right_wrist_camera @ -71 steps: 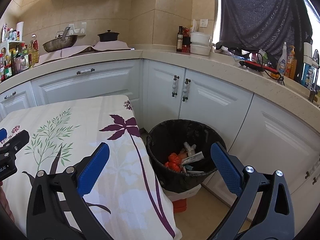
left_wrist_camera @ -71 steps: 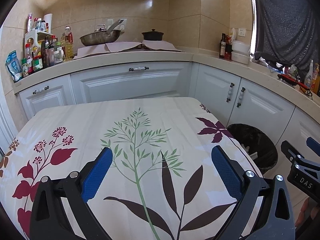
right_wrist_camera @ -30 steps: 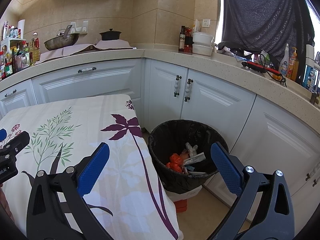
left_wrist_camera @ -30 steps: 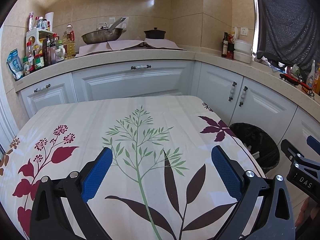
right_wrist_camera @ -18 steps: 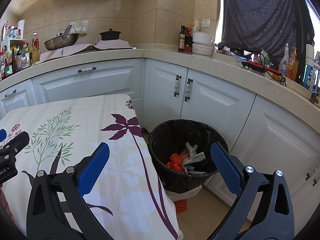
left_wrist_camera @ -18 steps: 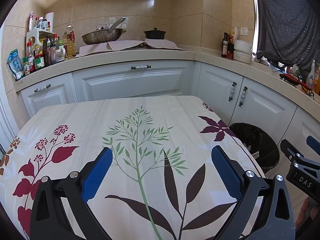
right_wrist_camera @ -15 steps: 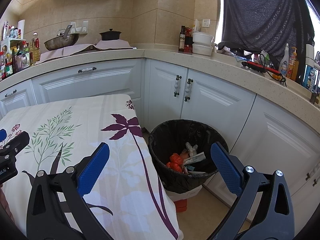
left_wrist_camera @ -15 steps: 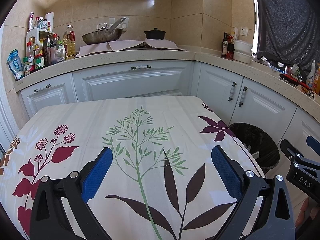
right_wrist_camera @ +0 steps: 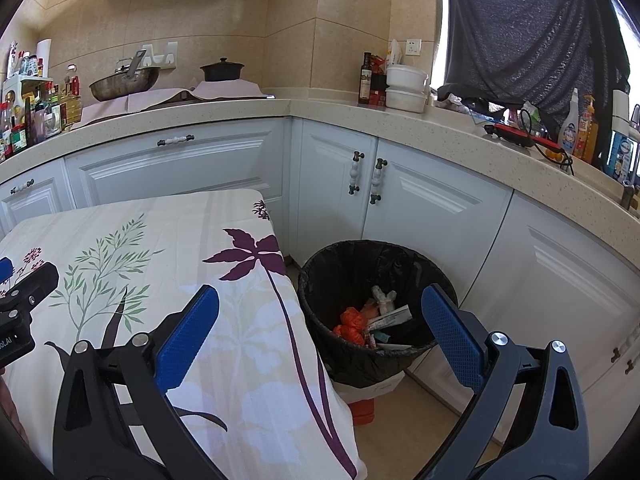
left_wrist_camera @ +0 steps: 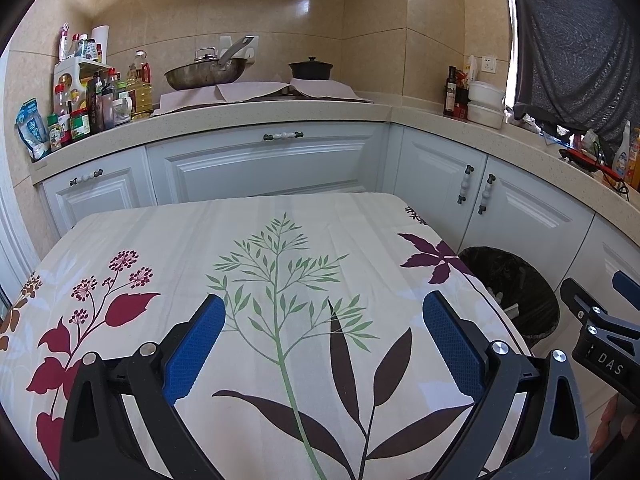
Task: Collect trash
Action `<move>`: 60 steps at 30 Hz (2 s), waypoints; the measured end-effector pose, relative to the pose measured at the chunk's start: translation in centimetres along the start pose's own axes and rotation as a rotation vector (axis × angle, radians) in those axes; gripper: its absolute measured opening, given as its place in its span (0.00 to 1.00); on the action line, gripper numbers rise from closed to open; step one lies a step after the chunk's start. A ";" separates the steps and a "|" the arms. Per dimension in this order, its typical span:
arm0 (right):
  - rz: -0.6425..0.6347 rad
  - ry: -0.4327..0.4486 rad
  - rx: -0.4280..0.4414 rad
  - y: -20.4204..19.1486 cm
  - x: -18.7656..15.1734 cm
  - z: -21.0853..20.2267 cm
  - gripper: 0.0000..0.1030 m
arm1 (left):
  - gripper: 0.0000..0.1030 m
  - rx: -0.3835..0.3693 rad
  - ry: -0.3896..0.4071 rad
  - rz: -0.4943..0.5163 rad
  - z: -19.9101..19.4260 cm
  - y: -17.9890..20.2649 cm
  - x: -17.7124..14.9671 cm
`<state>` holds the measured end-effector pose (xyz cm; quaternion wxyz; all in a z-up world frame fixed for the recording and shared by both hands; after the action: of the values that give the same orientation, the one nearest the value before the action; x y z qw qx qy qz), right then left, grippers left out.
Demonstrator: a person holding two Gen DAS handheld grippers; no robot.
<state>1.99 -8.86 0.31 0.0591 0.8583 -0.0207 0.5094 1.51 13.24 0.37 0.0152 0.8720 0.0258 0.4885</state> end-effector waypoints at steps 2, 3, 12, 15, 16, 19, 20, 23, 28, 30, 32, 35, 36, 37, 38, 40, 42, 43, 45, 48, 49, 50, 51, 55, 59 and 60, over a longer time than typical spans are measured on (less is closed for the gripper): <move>-0.001 0.000 -0.001 0.0 0.0 0.0 0.96 | 0.94 0.000 0.001 0.001 -0.1 0.0 0.1; -0.001 0.001 -0.001 -0.1 0.0 0.0 0.96 | 0.94 0.001 0.001 0.002 -0.1 0.0 0.1; -0.003 -0.002 0.007 -0.5 0.1 0.0 0.96 | 0.94 0.005 -0.004 0.000 -0.1 -0.2 0.1; -0.011 -0.010 0.022 -1.2 0.1 0.4 0.96 | 0.94 0.018 -0.016 -0.006 0.1 -0.7 0.0; -0.013 -0.012 0.029 -1.4 0.1 0.5 0.96 | 0.94 0.026 -0.022 -0.009 0.2 -1.1 -0.2; -0.023 -0.024 0.069 -2.5 0.1 1.1 0.96 | 0.94 0.064 -0.041 -0.024 0.6 -2.4 -0.6; -0.028 -0.029 0.088 -3.1 0.2 1.4 0.96 | 0.94 0.080 -0.048 -0.031 0.8 -3.0 -0.7; -0.047 -0.056 0.146 -5.0 0.0 2.4 0.96 | 0.94 0.114 -0.084 -0.063 1.4 -5.0 -1.1; -0.089 -0.119 0.226 -8.7 -0.3 4.8 0.96 | 0.94 0.193 -0.168 -0.111 3.3 -8.9 -1.9; -0.094 -0.157 0.265 -10.2 -0.2 6.1 0.96 | 0.94 0.214 -0.199 -0.149 4.0 -10.8 -2.2; -0.096 -0.186 0.295 -11.4 -0.2 7.0 0.96 | 0.94 0.250 -0.230 -0.178 4.8 -12.7 -2.3; -0.101 -0.245 0.333 -13.4 -0.2 8.7 0.96 | 0.94 0.302 -0.277 -0.184 6.0 -14.9 -2.6; -0.104 -0.264 0.339 -13.9 -0.2 9.4 0.96 | 0.94 0.316 -0.292 -0.183 6.3 -15.5 -2.7; -0.106 -0.277 0.338 -14.1 -0.2 9.9 0.96 | 0.94 0.330 -0.311 -0.184 6.8 -16.3 -2.8; -0.109 -0.292 0.334 -14.4 -0.2 10.5 0.96 | 0.94 0.335 -0.332 -0.183 7.2 -16.9 -2.9; -0.105 -0.320 0.334 -14.9 -0.2 11.5 0.96 | 0.94 0.337 -0.368 -0.191 7.9 -18.0 -3.2; -0.087 -0.342 0.344 -15.3 -0.1 12.3 0.96 | 0.94 0.350 -0.388 -0.215 8.3 -19.1 -3.5; -0.083 -0.352 0.349 -15.5 -0.1 12.5 0.96 | 0.94 0.353 -0.393 -0.228 8.5 -19.5 -3.6; -0.073 -0.375 0.362 -16.1 0.1 13.2 0.96 | 0.94 0.350 -0.394 -0.246 8.6 -20.0 -3.8; -0.084 -0.384 0.366 -17.2 0.7 13.7 0.96 | 0.94 0.359 -0.397 -0.241 9.0 -20.1 -3.7; -0.093 -0.386 0.376 -18.0 1.2 14.1 0.96 | 0.94 0.356 -0.393 -0.241 9.0 -20.0 -3.7; -0.103 -0.394 0.381 -19.0 1.7 14.7 0.96 | 0.94 0.351 -0.393 -0.241 9.1 -19.9 -3.6; -0.111 -0.394 0.388 -19.9 2.2 15.2 0.96 | 0.94 0.348 -0.395 -0.240 9.3 -19.8 -3.5; -0.142 -0.403 0.385 -23.3 3.6 17.7 0.96 | 0.94 0.355 -0.393 -0.209 10.2 -19.3 -3.0; -0.164 -0.416 0.393 -26.6 4.7 20.5 0.96 | 0.94 0.401 -0.391 -0.180 11.5 -20.4 -2.1; -0.165 -0.420 0.398 -27.3 4.9 21.0 0.96 | 0.94 0.410 -0.393 -0.184 11.7 -20.7 -1.9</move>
<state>25.29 15.76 -7.56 -0.0748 0.9383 0.1378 0.3082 9.88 33.82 -8.46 -0.1123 0.9288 0.1994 0.2914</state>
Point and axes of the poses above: each gripper's, at about its wrist camera, not at the fingertips, and z roughly the way its jaws point, y to its right, x to its top, the point moved 3 cm from there along z, roughly the way its jaws point, and after that the axes turned 1 degree about -x, right-handed, at the moved point
